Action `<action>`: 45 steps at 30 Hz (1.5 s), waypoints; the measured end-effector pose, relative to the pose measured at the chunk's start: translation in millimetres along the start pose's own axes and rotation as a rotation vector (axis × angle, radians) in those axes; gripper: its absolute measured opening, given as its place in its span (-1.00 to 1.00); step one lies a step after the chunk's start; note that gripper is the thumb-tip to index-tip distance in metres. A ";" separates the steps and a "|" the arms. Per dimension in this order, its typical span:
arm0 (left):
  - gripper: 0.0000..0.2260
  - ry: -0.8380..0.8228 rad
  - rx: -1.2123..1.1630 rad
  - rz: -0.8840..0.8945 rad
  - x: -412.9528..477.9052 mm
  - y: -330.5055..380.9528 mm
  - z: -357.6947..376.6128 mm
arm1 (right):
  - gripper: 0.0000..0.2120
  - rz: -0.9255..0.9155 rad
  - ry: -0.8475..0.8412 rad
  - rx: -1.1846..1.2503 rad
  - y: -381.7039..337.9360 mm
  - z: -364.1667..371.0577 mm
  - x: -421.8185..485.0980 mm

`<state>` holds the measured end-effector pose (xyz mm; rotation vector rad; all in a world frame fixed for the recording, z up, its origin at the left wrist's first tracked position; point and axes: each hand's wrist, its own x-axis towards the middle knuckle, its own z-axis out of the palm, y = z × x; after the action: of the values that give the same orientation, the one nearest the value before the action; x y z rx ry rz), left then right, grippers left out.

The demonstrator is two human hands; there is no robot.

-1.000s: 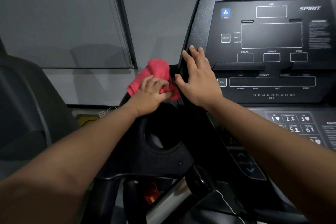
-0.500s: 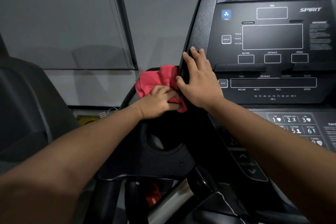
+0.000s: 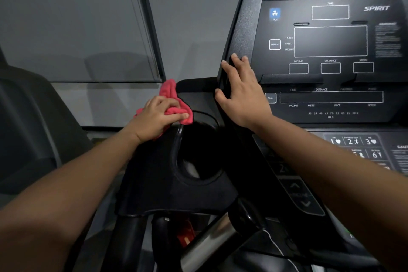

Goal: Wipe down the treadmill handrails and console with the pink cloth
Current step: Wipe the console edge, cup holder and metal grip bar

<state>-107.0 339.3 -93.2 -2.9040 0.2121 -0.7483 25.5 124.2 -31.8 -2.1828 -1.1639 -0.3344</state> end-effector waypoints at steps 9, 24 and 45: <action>-0.74 0.053 -0.026 -0.229 20.9 33.2 2.6 | -0.39 -0.004 0.004 -0.049 -1.1 1.4 -0.7; -0.66 -0.234 -0.131 0.048 44.6 84.3 1.6 | -0.48 -0.011 0.012 -0.038 -1.7 2.3 0.5; -0.65 -0.325 0.105 -0.039 40.6 76.3 3.4 | -0.53 -0.009 0.000 -0.034 -1.2 0.2 0.4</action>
<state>-78.0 257.9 -89.7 -2.8799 0.0778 -0.2740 24.8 125.1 -31.2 -2.2079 -1.1767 -0.3605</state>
